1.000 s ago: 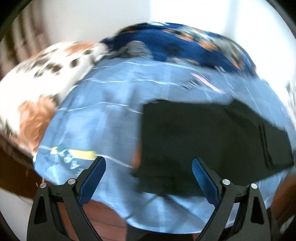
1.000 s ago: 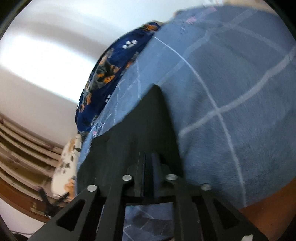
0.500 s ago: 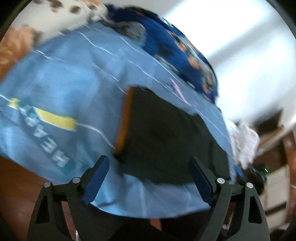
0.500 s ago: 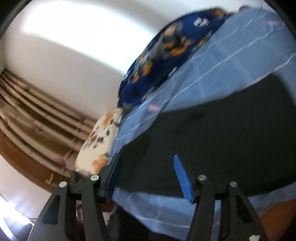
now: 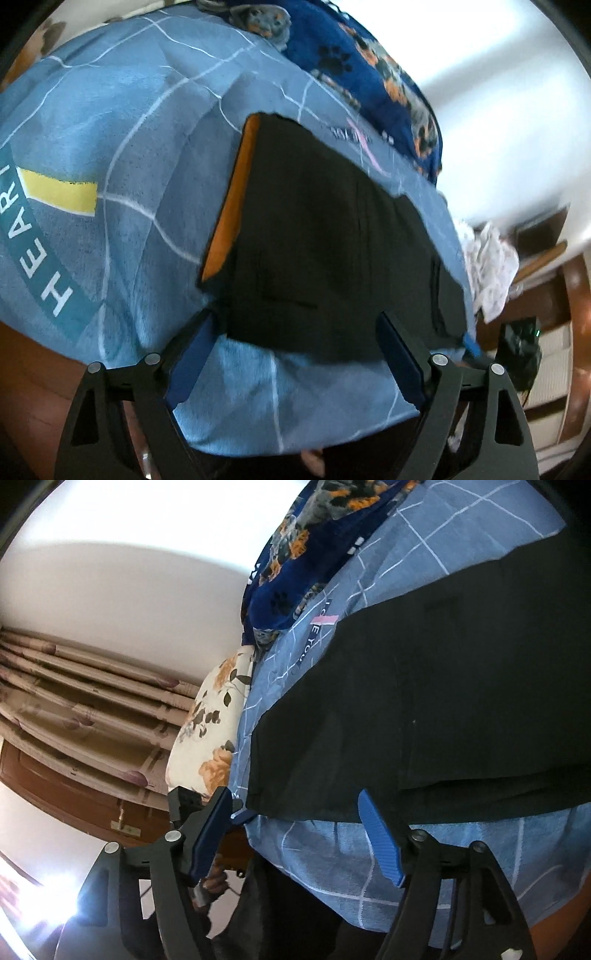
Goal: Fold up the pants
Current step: 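Move the left gripper to the folded edge of the black trousers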
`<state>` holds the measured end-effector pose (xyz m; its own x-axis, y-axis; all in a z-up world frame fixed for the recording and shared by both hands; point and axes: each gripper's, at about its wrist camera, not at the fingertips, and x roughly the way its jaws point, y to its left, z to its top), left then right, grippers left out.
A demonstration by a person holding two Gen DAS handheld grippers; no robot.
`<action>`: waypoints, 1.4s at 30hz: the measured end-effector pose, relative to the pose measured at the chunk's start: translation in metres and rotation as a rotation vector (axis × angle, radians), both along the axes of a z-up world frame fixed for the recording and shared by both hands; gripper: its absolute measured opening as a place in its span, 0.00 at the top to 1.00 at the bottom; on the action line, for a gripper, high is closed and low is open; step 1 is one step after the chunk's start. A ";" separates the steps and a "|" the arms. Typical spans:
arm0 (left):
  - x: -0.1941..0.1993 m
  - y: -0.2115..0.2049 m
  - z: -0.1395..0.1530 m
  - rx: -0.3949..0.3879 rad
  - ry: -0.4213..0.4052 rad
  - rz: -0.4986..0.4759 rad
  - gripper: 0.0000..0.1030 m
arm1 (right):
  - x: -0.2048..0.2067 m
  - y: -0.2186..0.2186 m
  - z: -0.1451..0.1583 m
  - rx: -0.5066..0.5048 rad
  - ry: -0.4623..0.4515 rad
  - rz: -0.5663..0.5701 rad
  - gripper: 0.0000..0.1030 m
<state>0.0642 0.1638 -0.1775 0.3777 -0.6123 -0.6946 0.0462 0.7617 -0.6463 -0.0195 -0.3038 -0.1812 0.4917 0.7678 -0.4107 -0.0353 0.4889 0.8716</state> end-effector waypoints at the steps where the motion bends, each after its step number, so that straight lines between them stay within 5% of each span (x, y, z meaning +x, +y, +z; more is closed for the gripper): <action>1: 0.000 0.002 0.000 -0.016 -0.018 0.009 0.17 | 0.000 -0.001 0.000 0.006 0.000 -0.003 0.30; 6: 0.005 -0.011 0.000 0.042 -0.105 -0.053 0.17 | 0.000 -0.001 -0.002 0.025 0.004 -0.012 0.25; 13: -0.001 -0.001 0.016 -0.072 -0.192 -0.028 0.17 | 0.000 0.000 -0.010 0.049 0.032 -0.017 0.21; 17: 0.005 -0.006 -0.003 0.000 -0.116 0.003 0.18 | 0.003 0.002 -0.013 0.056 0.042 -0.020 0.18; 25: -0.003 -0.018 -0.003 0.004 -0.120 0.003 0.18 | 0.004 0.004 -0.017 0.063 0.059 -0.014 0.14; 32: 0.005 -0.003 -0.002 -0.158 -0.142 0.061 0.18 | 0.006 0.012 -0.019 0.064 0.073 -0.001 0.14; 36: -0.003 -0.012 0.013 -0.072 -0.238 0.008 0.26 | 0.006 0.016 -0.017 0.068 0.069 0.004 0.13; 39: -0.005 -0.016 0.002 -0.013 -0.213 0.009 0.26 | 0.006 0.020 -0.015 0.063 0.060 0.012 0.11; 42: -0.003 -0.010 -0.007 -0.046 -0.177 0.050 0.26 | 0.006 0.019 -0.016 0.062 0.062 0.014 0.11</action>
<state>0.0617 0.1537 -0.1842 0.5223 -0.6196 -0.5860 0.1252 0.7354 -0.6660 -0.0134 -0.2843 -0.1973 0.4563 0.7992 -0.3912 0.0130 0.4337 0.9010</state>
